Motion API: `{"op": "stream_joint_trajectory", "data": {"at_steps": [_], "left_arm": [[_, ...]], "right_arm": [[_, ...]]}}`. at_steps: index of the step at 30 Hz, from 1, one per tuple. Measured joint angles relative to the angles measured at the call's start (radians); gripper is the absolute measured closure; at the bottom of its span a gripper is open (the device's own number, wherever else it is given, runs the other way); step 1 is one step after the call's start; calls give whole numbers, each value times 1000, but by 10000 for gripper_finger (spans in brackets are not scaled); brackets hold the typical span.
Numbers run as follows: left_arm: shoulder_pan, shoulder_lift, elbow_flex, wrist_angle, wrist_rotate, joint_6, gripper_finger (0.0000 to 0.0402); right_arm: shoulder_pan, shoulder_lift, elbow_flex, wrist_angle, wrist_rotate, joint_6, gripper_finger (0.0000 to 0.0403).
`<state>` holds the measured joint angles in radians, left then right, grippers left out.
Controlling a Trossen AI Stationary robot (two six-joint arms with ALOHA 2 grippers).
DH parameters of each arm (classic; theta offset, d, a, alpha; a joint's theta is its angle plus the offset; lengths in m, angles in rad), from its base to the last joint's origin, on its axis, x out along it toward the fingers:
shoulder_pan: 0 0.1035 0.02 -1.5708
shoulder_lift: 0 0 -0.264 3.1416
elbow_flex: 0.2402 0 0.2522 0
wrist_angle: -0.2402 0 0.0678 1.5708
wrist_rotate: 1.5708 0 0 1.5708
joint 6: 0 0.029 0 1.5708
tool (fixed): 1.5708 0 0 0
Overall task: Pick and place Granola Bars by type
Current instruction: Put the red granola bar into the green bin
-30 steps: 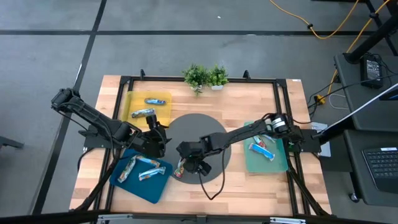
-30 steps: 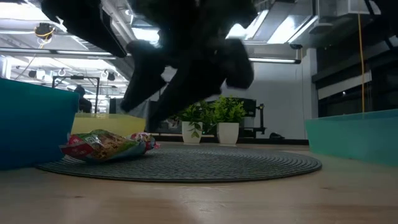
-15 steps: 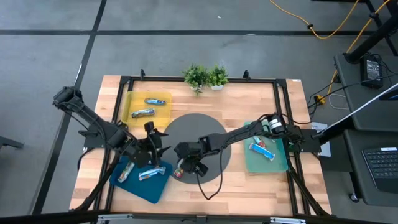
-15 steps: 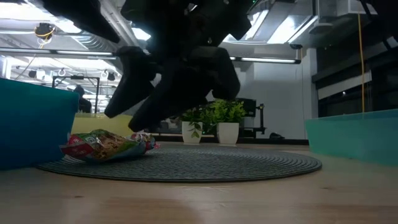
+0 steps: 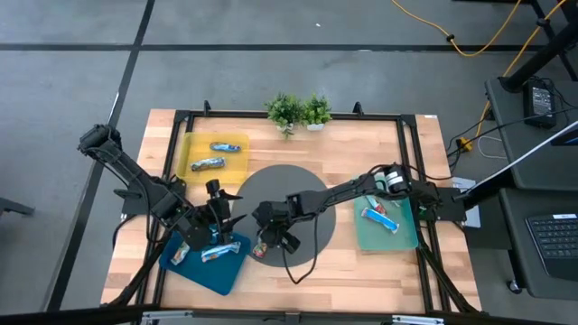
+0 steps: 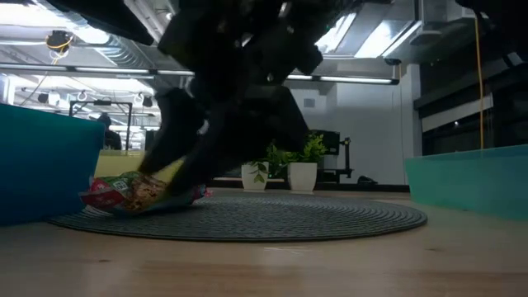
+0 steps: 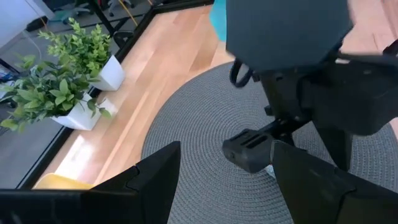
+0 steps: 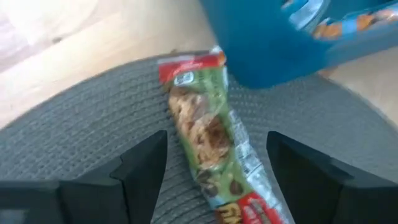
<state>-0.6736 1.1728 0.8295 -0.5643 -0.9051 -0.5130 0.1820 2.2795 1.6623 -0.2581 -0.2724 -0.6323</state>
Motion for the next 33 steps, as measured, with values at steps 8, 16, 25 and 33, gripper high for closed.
{"op": "stream_joint_trajectory", "data": {"at_steps": [8,16,25,33], "left_arm": [[0,0,0,-4,0,1,161],[0,0,0,-4,1,-14,161],[0,0,0,-6,9,-17,161],[-9,0,0,-14,11,-37,161]], "right_arm": [[-15,42,0,18,-46,0,151],[-10,44,0,16,-44,2,273],[8,-16,1,-77,-15,3,368],[68,-182,13,-291,145,57,363]]}}
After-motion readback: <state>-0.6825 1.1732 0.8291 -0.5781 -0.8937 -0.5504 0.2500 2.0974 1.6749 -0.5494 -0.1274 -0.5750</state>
